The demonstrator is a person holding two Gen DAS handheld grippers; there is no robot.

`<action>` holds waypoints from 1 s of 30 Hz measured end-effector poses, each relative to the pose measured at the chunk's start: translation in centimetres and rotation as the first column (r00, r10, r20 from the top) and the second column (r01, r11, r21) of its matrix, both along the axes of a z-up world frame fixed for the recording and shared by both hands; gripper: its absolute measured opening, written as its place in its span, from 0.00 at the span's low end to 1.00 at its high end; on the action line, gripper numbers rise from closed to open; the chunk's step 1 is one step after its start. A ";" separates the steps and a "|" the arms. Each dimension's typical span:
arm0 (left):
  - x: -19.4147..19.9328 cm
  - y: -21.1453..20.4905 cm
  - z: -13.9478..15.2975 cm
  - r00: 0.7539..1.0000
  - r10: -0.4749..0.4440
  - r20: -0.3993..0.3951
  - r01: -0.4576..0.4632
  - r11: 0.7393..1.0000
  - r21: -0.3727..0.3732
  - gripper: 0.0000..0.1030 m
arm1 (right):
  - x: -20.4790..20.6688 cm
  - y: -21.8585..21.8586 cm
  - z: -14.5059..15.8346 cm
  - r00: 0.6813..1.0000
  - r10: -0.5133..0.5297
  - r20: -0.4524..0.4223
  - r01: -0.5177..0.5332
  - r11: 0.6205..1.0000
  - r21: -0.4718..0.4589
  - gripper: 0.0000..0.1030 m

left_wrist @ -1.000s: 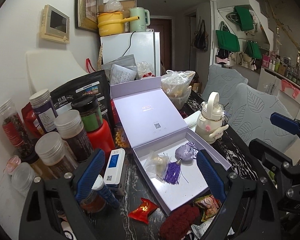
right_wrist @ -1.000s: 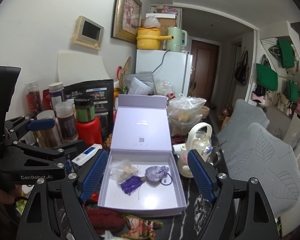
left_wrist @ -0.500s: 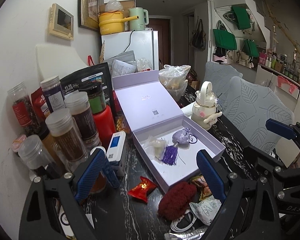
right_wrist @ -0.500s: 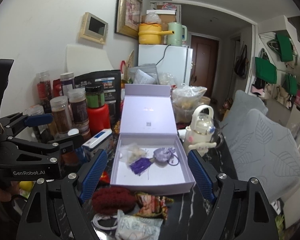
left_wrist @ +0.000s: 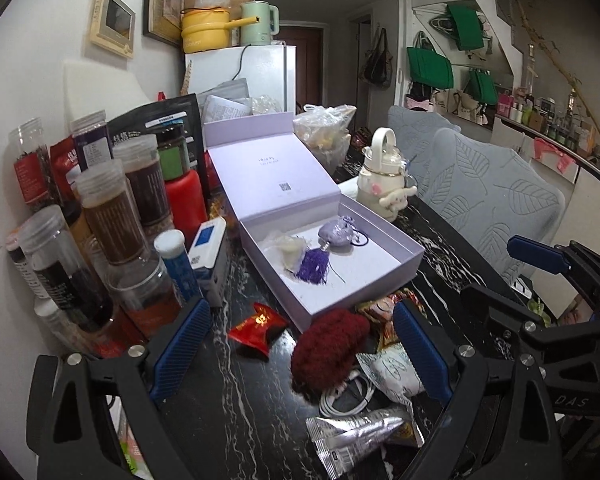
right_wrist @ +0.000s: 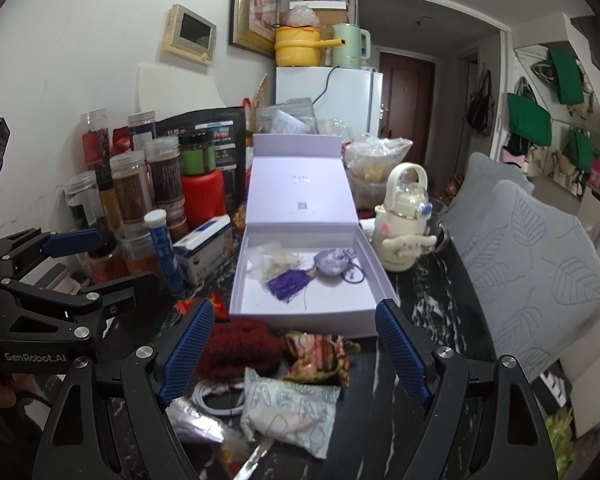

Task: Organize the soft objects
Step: 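Withdraw both open tools from the box back toward the pile, then grasp the silver foil snack bag with the left tool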

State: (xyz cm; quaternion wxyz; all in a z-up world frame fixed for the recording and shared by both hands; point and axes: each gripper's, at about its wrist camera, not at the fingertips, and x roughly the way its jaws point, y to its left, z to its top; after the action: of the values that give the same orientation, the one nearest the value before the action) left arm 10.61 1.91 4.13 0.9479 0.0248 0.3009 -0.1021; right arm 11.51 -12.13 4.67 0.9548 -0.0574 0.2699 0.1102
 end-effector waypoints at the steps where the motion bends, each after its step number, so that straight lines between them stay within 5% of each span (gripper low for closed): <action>1: -0.1 0.0 -0.3 1.000 -0.006 -0.004 0.006 1.000 -0.002 0.91 | -0.2 0.0 -0.2 1.000 0.001 -0.004 -0.001 1.000 0.004 0.81; 16: -1.8 -0.5 -4.8 0.993 -0.084 -0.086 0.083 0.996 -0.019 0.91 | -2.4 -0.7 -4.4 0.996 -0.008 -0.088 0.008 1.000 0.004 0.81; 30: -0.5 -2.0 -9.7 0.959 -0.181 -0.216 0.174 0.983 -0.049 0.91 | -2.4 -3.1 -8.6 0.981 -0.032 -0.193 0.036 0.999 0.020 0.81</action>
State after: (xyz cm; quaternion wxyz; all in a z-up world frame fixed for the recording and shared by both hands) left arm 10.12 -0.11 -5.59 0.8960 0.0261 0.3988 -0.1933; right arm 9.10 -15.19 -3.91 0.9267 -0.0305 0.3605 0.1021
